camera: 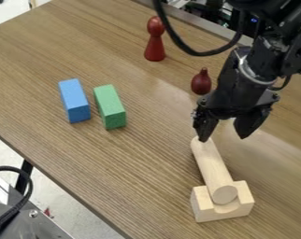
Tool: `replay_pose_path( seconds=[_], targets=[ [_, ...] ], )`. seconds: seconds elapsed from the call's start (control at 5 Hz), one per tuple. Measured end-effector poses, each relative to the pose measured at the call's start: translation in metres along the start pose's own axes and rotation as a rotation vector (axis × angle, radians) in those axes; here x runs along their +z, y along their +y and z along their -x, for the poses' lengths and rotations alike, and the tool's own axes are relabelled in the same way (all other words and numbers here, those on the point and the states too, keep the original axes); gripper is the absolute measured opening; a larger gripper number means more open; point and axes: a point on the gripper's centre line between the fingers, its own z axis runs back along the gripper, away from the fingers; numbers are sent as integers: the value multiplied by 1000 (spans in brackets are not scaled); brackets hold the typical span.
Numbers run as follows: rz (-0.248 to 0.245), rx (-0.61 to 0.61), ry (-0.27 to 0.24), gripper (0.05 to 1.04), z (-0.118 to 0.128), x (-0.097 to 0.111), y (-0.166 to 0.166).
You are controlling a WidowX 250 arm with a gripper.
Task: Balancing the cylinder on the arch
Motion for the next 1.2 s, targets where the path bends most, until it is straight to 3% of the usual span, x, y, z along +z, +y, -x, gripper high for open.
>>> replay_pose_path(
  seconds=[1.0, 1.2],
  targets=[
    [-113, -12, 111, 999, 9, -13, 14],
    [-139, -8, 131, 942, 12, -19, 15]
  ],
)
